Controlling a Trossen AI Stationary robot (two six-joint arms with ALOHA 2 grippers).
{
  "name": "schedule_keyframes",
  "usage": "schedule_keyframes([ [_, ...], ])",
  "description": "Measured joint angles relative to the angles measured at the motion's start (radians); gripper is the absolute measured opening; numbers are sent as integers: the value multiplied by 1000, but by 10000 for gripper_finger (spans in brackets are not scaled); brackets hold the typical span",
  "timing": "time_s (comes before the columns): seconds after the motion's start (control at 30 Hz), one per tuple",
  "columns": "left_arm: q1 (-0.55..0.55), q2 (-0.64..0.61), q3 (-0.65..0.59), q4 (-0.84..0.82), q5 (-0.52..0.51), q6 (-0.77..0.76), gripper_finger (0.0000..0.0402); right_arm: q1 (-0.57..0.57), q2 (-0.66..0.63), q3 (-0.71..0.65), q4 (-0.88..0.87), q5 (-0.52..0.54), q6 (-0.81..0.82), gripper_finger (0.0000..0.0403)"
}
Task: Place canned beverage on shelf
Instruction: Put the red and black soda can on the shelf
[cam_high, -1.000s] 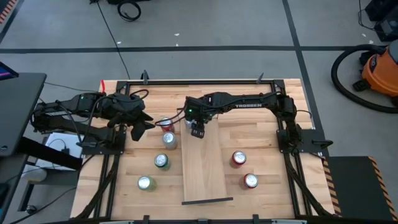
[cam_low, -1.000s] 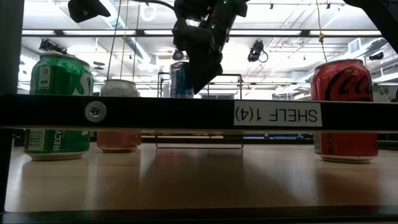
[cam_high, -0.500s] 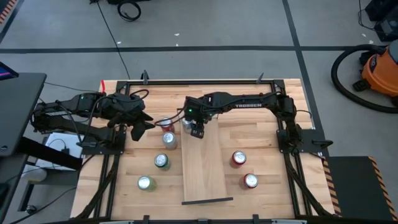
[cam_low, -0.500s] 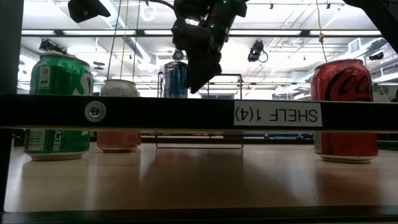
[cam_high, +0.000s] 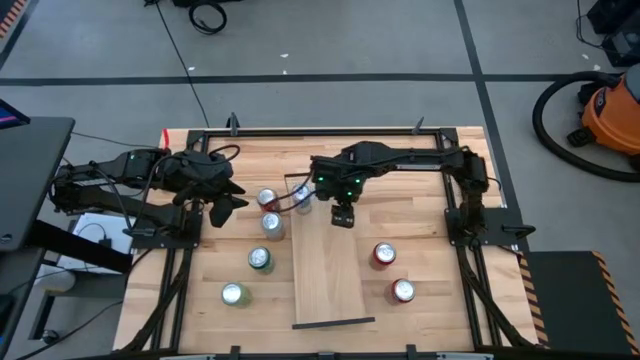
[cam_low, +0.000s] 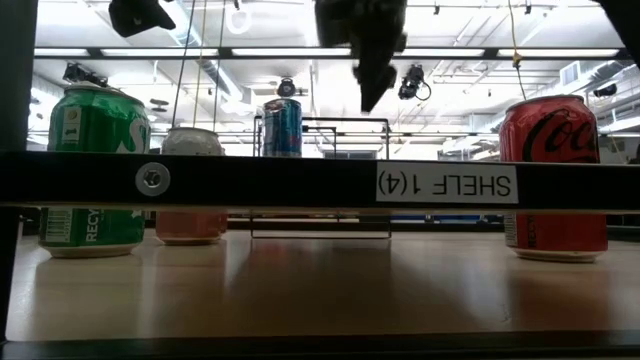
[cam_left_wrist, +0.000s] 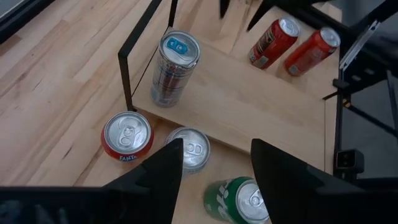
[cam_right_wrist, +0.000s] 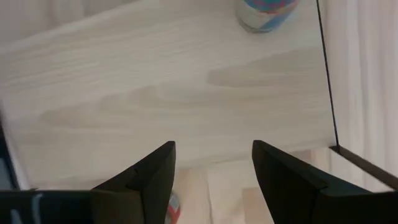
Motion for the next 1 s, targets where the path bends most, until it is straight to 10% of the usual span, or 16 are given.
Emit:
schedule_keyframes([
  [0.67,1,0,0,11,-36,199,199,151,-230,-331,78,8,381,225],
  [1.0,1,0,0,36,-87,282,199,258,-231,-338,5,-11,514,313],
])
